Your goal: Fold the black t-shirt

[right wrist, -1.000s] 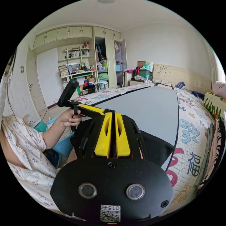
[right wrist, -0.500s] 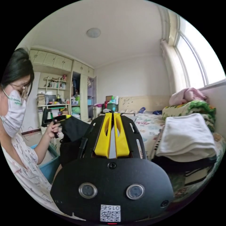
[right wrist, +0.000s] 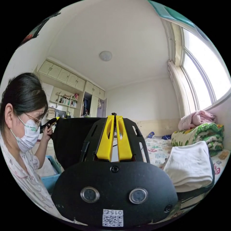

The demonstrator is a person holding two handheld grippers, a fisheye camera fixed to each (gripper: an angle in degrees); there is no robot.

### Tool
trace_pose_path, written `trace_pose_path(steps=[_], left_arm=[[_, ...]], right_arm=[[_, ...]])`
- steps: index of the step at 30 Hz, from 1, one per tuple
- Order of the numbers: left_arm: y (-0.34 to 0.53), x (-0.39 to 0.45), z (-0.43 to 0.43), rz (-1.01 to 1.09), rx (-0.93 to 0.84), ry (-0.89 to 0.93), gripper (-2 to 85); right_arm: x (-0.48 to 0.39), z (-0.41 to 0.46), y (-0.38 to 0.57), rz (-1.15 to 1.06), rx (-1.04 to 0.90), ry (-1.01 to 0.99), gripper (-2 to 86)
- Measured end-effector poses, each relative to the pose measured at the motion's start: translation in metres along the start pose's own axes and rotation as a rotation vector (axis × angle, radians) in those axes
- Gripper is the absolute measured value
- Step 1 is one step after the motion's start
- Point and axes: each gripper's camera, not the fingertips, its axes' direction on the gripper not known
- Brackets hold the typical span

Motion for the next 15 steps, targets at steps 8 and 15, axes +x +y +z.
trace_pose_path(steps=[8,15], left_arm=[[0.028,-0.076,0.210,-0.125,-0.268,-0.078,-0.1],[0.108,-0.181,0.420,-0.293,-0.677,-0.154,0.0]], right_arm=[[0.034,0.270,0.011,-0.012,-0.244,0.137,-0.7],[0.158,0.603,0.129,0.120,-0.685,0.175,-0.6]])
